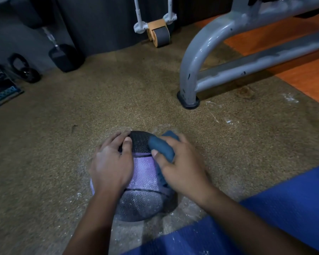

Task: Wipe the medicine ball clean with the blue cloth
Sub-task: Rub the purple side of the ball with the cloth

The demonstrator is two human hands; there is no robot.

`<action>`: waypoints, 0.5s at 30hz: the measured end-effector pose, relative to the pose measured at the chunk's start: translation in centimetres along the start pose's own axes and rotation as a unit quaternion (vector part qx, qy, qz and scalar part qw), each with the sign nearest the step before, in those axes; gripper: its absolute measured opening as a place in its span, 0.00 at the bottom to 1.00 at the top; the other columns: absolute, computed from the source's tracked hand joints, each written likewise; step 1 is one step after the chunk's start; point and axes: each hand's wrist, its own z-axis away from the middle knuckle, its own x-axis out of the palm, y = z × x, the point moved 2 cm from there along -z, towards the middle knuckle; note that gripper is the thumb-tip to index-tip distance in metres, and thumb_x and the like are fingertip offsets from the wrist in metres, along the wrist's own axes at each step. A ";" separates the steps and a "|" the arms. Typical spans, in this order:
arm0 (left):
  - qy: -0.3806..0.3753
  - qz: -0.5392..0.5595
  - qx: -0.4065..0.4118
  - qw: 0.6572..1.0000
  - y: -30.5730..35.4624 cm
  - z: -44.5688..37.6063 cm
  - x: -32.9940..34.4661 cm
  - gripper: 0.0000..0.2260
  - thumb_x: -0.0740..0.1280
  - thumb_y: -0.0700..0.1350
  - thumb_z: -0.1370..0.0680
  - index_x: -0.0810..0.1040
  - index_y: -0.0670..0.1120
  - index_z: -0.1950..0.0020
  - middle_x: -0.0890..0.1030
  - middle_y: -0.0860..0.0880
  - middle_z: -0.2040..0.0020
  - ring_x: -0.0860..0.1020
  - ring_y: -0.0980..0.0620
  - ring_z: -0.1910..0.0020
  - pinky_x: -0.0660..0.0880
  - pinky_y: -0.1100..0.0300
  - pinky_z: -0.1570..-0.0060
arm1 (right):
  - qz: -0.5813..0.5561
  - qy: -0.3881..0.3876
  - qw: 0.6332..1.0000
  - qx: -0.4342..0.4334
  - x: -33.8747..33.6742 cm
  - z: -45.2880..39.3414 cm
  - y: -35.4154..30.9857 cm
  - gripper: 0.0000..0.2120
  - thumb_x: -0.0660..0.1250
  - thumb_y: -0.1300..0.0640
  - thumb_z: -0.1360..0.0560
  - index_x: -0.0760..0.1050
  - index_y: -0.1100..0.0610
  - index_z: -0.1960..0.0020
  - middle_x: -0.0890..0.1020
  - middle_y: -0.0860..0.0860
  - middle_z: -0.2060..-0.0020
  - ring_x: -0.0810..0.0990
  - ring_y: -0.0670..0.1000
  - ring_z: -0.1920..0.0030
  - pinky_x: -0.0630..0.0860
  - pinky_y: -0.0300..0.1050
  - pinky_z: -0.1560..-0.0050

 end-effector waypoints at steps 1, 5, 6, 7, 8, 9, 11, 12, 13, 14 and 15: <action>0.002 0.007 0.005 1.000 -0.2 0.1 -0.1 0.23 0.51 0.62 0.25 0.78 0.63 0.37 0.75 0.63 0.32 0.72 0.54 0.32 0.67 0.48 0.32 | 0.005 -0.009 0.999 -0.032 0.1 0.5 -0.9 0.19 0.63 0.42 0.27 0.76 0.43 0.37 0.74 0.45 0.43 0.79 0.50 0.46 0.76 0.48 0.44; 0.002 0.067 0.026 0.997 -1.3 0.4 -0.6 0.20 0.55 0.60 0.25 0.80 0.61 0.39 0.76 0.65 0.35 0.72 0.58 0.33 0.67 0.52 0.31 | -0.027 -0.032 0.998 -0.051 0.2 0.9 -0.4 0.19 0.63 0.42 0.26 0.77 0.44 0.38 0.74 0.44 0.43 0.79 0.49 0.46 0.76 0.52 0.45; 0.002 0.074 0.036 0.997 -1.5 0.5 -0.7 0.19 0.56 0.59 0.24 0.81 0.61 0.39 0.77 0.64 0.35 0.72 0.58 0.33 0.66 0.53 0.31 | -0.033 -0.025 0.999 -0.031 0.2 0.6 0.4 0.19 0.63 0.41 0.27 0.77 0.45 0.39 0.75 0.44 0.44 0.79 0.50 0.47 0.76 0.52 0.44; 0.003 0.075 0.042 0.996 -1.6 0.5 -0.8 0.19 0.56 0.58 0.24 0.81 0.60 0.39 0.77 0.63 0.35 0.72 0.58 0.33 0.66 0.53 0.30 | -0.040 -0.018 0.999 -0.004 0.2 0.1 1.3 0.19 0.62 0.41 0.28 0.78 0.45 0.41 0.76 0.45 0.46 0.79 0.50 0.47 0.76 0.53 0.44; 0.003 0.074 0.044 0.996 -1.6 0.5 -0.8 0.19 0.56 0.58 0.24 0.81 0.60 0.39 0.77 0.63 0.35 0.72 0.58 0.32 0.66 0.52 0.30 | -0.051 -0.013 0.998 0.025 0.2 -0.6 2.0 0.18 0.62 0.40 0.29 0.79 0.46 0.44 0.78 0.46 0.49 0.79 0.50 0.49 0.76 0.54 0.45; 0.003 0.070 0.045 0.997 -1.5 0.5 -0.8 0.19 0.56 0.58 0.24 0.81 0.60 0.39 0.77 0.63 0.35 0.72 0.58 0.32 0.65 0.52 0.30 | -0.063 -0.013 0.996 0.054 0.1 -1.2 2.4 0.17 0.62 0.40 0.30 0.79 0.48 0.48 0.79 0.46 0.53 0.80 0.51 0.51 0.76 0.55 0.46; -0.002 0.064 0.044 0.997 -1.3 0.4 -0.7 0.20 0.56 0.60 0.25 0.80 0.61 0.39 0.77 0.63 0.35 0.71 0.57 0.32 0.65 0.50 0.29 | -0.071 -0.015 0.994 0.085 0.1 -2.1 2.8 0.13 0.63 0.42 0.31 0.78 0.50 0.56 0.80 0.47 0.60 0.80 0.52 0.57 0.77 0.58 0.50; -0.004 0.065 0.046 0.997 -1.2 0.4 -0.7 0.21 0.55 0.61 0.25 0.80 0.61 0.39 0.77 0.63 0.35 0.72 0.56 0.32 0.65 0.50 0.30 | -0.063 -0.014 0.995 0.082 0.1 -2.2 2.6 0.11 0.63 0.43 0.31 0.77 0.50 0.58 0.79 0.47 0.60 0.79 0.52 0.57 0.77 0.57 0.51; -0.005 0.068 0.048 0.997 -1.2 0.3 -0.7 0.21 0.55 0.61 0.26 0.80 0.61 0.39 0.78 0.62 0.35 0.72 0.56 0.32 0.65 0.49 0.30 | -0.051 -0.014 0.996 0.070 0.0 -2.0 2.0 0.10 0.63 0.43 0.30 0.78 0.48 0.56 0.79 0.47 0.58 0.79 0.52 0.54 0.76 0.56 0.49; -0.006 0.072 0.050 0.996 -1.2 0.3 -0.7 0.21 0.55 0.61 0.26 0.80 0.61 0.39 0.78 0.62 0.36 0.72 0.56 0.32 0.65 0.49 0.30 | -0.040 -0.018 0.998 0.045 0.0 -1.4 1.2 0.11 0.64 0.43 0.29 0.79 0.46 0.51 0.78 0.47 0.53 0.78 0.51 0.51 0.76 0.53 0.46; -0.006 0.077 0.052 0.996 -1.3 0.4 -0.7 0.21 0.55 0.61 0.26 0.81 0.61 0.39 0.78 0.62 0.36 0.72 0.56 0.32 0.65 0.50 0.29 | -0.035 -0.027 0.999 0.017 0.0 -0.8 0.1 0.14 0.65 0.43 0.28 0.79 0.45 0.44 0.77 0.46 0.48 0.78 0.51 0.48 0.75 0.51 0.43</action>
